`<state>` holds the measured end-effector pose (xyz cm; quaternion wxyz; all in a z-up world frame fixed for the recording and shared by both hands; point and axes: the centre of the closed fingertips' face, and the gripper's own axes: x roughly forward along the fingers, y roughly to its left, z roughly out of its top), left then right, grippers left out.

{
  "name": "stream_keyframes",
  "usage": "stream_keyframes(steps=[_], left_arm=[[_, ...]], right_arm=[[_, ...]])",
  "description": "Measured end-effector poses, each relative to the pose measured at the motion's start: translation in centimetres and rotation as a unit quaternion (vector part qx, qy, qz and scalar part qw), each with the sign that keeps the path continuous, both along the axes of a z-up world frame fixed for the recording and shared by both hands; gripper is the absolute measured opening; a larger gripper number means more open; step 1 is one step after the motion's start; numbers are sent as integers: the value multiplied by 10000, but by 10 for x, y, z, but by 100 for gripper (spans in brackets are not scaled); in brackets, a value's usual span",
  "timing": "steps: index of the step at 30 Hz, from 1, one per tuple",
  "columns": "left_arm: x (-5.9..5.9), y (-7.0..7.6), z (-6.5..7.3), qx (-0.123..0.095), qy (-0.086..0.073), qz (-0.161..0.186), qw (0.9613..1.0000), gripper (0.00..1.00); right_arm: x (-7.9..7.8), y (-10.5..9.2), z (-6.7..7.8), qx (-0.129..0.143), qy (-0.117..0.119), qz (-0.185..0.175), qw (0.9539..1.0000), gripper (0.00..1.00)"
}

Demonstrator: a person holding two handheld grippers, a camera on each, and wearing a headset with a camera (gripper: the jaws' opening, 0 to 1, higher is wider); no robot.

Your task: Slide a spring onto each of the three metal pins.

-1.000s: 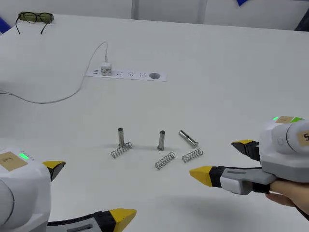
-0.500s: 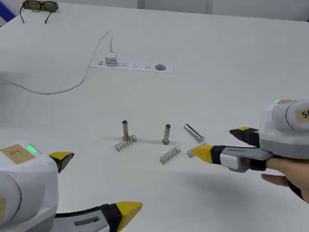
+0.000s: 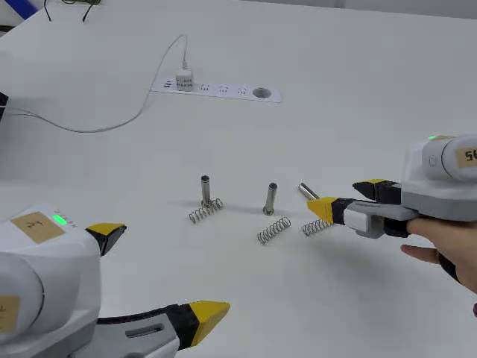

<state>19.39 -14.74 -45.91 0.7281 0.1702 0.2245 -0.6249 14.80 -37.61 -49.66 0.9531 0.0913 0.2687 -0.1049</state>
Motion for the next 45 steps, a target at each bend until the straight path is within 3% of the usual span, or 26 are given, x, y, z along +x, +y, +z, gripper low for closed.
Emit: stream_keyframes(steps=[23, 33, 36, 41, 45], left_arm=[[2, -4, -6, -13, 53, -47, 10000, 88], [2, -9, -6, -48, 64, -87, 9999, 88], [2, -9, -6, -47, 73, -100, 9999, 88], [3, -9, -7, -32, 74, -88, 9999, 87], [4, -8, -7, -11, 87, -96, 9999, 87]], right_arm=[[37, -12, -21, -5, -124, 70, 9999, 29], [45, -15, -36, 156, -22, -94, 9998, 21], [46, -15, -41, 97, 95, -111, 9998, 21], [48, -15, -41, 85, 96, -152, 9998, 18], [49, -17, -41, -164, 232, -103, 9995, 16]])
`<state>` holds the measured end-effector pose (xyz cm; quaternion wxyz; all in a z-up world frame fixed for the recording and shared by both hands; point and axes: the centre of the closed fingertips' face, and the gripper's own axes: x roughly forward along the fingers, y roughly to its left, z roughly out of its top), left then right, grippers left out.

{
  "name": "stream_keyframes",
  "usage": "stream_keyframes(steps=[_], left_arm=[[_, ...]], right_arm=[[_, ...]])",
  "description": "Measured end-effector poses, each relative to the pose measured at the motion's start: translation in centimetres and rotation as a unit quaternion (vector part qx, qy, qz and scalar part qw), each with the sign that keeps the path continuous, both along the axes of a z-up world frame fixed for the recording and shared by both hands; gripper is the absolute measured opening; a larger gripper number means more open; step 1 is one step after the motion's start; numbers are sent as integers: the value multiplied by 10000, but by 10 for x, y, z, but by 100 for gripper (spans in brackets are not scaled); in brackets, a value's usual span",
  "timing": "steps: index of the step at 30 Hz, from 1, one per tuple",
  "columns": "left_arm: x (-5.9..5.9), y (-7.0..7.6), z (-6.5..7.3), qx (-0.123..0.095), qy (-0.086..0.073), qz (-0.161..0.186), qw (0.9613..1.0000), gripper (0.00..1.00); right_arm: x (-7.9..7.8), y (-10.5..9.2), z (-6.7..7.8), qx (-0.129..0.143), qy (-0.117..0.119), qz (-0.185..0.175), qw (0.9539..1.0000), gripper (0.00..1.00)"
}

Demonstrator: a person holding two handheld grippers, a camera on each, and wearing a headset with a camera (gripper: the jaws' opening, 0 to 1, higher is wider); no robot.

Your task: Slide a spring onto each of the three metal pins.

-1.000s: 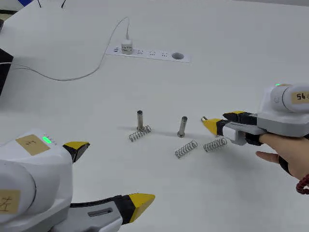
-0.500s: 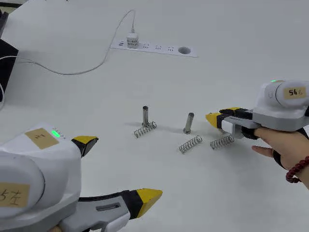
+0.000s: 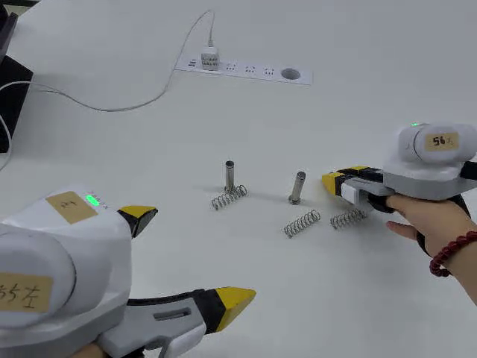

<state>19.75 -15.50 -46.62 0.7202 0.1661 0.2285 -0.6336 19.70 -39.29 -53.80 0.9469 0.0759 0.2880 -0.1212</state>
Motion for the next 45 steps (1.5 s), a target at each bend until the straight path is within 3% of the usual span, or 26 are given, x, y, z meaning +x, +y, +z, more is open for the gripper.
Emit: stream_keyframes(steps=[4, 10, 15, 33, 45], left_arm=[[1, 1, 0, 19, 6, 2, 10000, 87], [1, 2, 0, 53, -13, -20, 10000, 86], [2, 2, 1, 69, -42, -15, 10000, 85], [0, 1, 10, -66, -70, -21, 10000, 84], [-4, -1, 17, -144, -155, -92, 9997, 84]], right_arm=[[0, -2, -1, -207, 208, 66, 9995, 13], [1, -5, -2, -139, 310, 27, 9994, 9], [0, -6, -2, 163, 240, -177, 9994, 9], [-13, 1, 26, 92, 13, -212, 9997, 8], [-24, 5, 39, -35, 0, -172, 9998, 8]])
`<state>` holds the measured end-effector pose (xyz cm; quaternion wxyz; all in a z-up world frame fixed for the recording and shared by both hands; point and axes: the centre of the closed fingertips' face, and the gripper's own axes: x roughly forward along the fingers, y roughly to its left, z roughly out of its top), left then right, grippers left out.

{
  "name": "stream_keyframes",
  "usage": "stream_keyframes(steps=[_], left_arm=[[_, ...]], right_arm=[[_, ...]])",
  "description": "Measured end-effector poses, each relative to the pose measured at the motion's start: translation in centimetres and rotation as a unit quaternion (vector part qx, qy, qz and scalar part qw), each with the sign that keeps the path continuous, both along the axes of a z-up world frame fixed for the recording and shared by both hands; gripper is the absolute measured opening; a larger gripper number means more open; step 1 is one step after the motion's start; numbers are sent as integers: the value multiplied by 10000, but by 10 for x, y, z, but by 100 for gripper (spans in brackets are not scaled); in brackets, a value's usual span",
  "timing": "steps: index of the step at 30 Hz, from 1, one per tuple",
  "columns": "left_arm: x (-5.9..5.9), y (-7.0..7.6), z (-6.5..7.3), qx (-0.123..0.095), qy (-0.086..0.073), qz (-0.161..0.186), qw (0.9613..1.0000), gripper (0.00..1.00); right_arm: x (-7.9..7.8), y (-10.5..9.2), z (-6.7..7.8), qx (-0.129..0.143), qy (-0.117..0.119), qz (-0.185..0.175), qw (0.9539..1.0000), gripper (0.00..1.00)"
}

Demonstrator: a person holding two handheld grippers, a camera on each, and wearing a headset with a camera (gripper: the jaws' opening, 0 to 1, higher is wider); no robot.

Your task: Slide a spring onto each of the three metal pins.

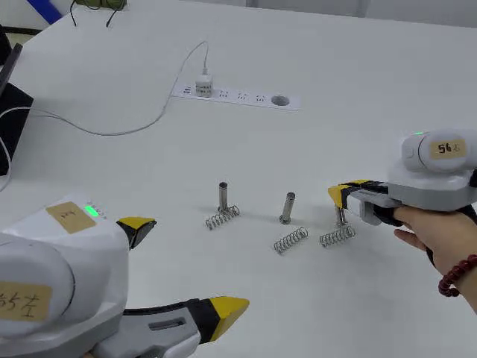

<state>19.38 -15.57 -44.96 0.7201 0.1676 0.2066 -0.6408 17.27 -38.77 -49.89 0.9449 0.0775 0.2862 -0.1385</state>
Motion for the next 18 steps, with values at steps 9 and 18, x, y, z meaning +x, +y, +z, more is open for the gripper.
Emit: stream_keyframes(steps=[9, 18], left_arm=[[-2, 0, 4, -73, -7, -7, 10000, 84], [-5, 0, 8, -95, -39, -34, 9999, 83]], right_arm=[[-10, 6, 5, -94, -3, 56, 9999, 8], [-19, 10, 6, -208, 89, 132, 9997, 8]])
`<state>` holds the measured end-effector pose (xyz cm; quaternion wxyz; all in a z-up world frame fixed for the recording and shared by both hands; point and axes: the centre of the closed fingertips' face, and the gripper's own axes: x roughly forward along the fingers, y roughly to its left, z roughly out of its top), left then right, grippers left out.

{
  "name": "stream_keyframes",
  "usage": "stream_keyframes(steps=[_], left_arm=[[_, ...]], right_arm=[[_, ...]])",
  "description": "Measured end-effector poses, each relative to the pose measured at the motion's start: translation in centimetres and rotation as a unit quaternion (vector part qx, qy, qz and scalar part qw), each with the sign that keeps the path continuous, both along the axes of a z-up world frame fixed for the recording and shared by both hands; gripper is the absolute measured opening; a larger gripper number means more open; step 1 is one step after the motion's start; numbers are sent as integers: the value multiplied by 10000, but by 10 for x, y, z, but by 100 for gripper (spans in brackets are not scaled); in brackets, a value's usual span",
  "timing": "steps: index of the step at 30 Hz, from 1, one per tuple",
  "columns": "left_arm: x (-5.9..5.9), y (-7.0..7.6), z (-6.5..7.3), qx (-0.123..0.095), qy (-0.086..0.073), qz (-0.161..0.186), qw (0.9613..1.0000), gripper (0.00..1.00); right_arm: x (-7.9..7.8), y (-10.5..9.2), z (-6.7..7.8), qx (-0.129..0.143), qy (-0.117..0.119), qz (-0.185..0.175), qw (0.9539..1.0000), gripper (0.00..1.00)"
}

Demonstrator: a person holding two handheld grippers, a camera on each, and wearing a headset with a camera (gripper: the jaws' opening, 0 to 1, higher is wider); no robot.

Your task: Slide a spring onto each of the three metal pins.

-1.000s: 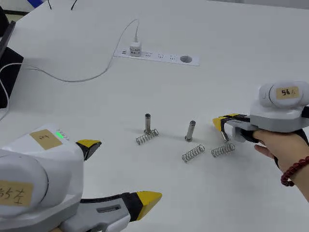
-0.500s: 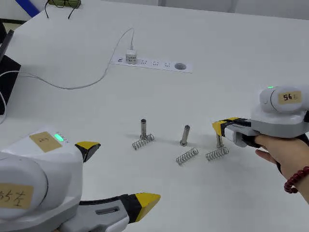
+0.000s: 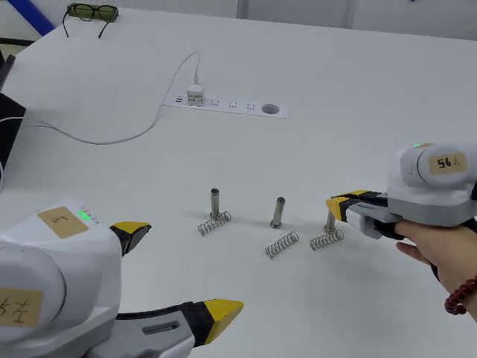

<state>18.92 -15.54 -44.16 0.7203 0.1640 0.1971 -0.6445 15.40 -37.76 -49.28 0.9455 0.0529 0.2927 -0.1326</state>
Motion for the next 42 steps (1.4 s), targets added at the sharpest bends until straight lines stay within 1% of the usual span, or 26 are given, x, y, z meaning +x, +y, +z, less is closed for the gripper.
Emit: stream_keyframes(steps=[2, 5, 15, 23, 27, 30, 32, 34, 38, 39, 42], left_arm=[[0, 0, 1, -14, -6, 0, 10000, 83], [0, 0, 2, -15, -13, -3, 10000, 83], [0, 2, 3, -21, -35, 19, 10000, 83], [-3, 2, 6, -39, -43, -5, 10000, 82], [-3, 2, 6, -31, -46, -5, 10000, 82], [-3, 3, 6, -33, -46, -2, 10000, 82], [-3, 3, 6, -38, -36, 7, 10000, 82], [-3, 3, 5, -25, -39, -2, 10000, 82], [-3, 3, 5, -20, -37, -1, 10000, 82], [-2, 3, 5, -23, -43, 2, 10000, 82], [-1, 4, 5, -23, -41, 10, 10000, 82]], right_arm=[[-2, 1, 0, -68, 65, 65, 9999, 9], [-3, 2, 0, -90, 94, 83, 9999, 9], [-8, 2, -1, -61, 174, 59, 9998, 9], [-9, 2, -1, -10, 164, 4, 9999, 9], [-9, 4, -1, 24, 122, 19, 9999, 9], [-8, 4, 0, -34, 108, 78, 9999, 10], [-8, 5, 3, 65, 15, 57, 10000, 12], [-8, 4, 4, 80, -7, 20, 10000, 16], [-8, 6, 6, 151, -56, 26, 9999, 21], [-8, 7, 7, 158, -80, 51, 9998, 24], [-8, 11, 10, 129, -121, 168, 9997, 27]])
